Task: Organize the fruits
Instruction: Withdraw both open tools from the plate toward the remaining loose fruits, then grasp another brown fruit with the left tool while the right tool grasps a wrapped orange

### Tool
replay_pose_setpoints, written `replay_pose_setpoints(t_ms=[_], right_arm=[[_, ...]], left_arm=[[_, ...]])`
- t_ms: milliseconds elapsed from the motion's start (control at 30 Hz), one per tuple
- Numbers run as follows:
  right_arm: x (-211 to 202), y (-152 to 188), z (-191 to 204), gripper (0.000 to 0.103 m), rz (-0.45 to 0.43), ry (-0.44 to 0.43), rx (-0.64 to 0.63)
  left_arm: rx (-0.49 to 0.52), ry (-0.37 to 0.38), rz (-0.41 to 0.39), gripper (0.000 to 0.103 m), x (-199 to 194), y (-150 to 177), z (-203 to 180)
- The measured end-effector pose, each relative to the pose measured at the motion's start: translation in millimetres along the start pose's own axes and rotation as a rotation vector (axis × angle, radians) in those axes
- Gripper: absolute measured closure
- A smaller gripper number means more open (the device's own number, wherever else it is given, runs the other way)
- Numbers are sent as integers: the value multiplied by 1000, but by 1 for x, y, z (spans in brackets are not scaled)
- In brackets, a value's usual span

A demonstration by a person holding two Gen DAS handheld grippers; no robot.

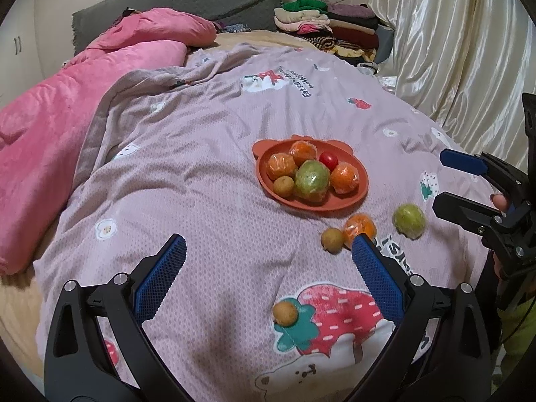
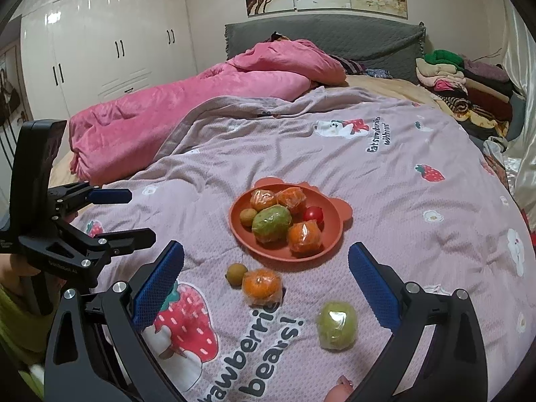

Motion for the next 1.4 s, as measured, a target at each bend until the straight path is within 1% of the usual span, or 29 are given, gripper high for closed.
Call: replay_pose_setpoints(t_ms=[200, 533, 700, 1067, 1167, 1233, 1267, 1367, 1400], right_arm=[[0, 7, 4, 5, 8, 3, -19], [-1, 19, 0, 5, 27, 16, -15], [1, 23, -4, 5, 38, 22, -11], [11, 37, -11, 5, 70, 26, 2], [15, 41, -11, 5, 83, 25, 1], [18, 44, -11, 5, 91, 26, -1], [19, 45, -11, 5, 95, 27, -1], [23, 48, -11, 5, 104, 24, -2], [24, 49, -10, 5, 108, 24, -3]], left_arm=[[-4, 0, 10, 10, -3, 7, -1], [-12, 8, 33, 10, -3, 18, -4], [5, 23, 50, 10, 1, 23, -11], [26, 86, 104, 11, 15, 48, -27], [27, 98, 111, 18, 17, 51, -28], [30, 109, 112, 26, 18, 52, -29], [32, 115, 114, 28, 19, 52, -30], [30, 132, 123, 42, 24, 55, -31], [31, 139, 126, 50, 25, 56, -32]])
Point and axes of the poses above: each gripper's, at about its wrist camera, not at the fingertips, and x roughly the way its jaws point, z to its left, y to its underside, the point moved 5 cm from there along x, roughly the way its jaws point, and after that the axes turned 15 degrees about x, right-handed, at the moved point
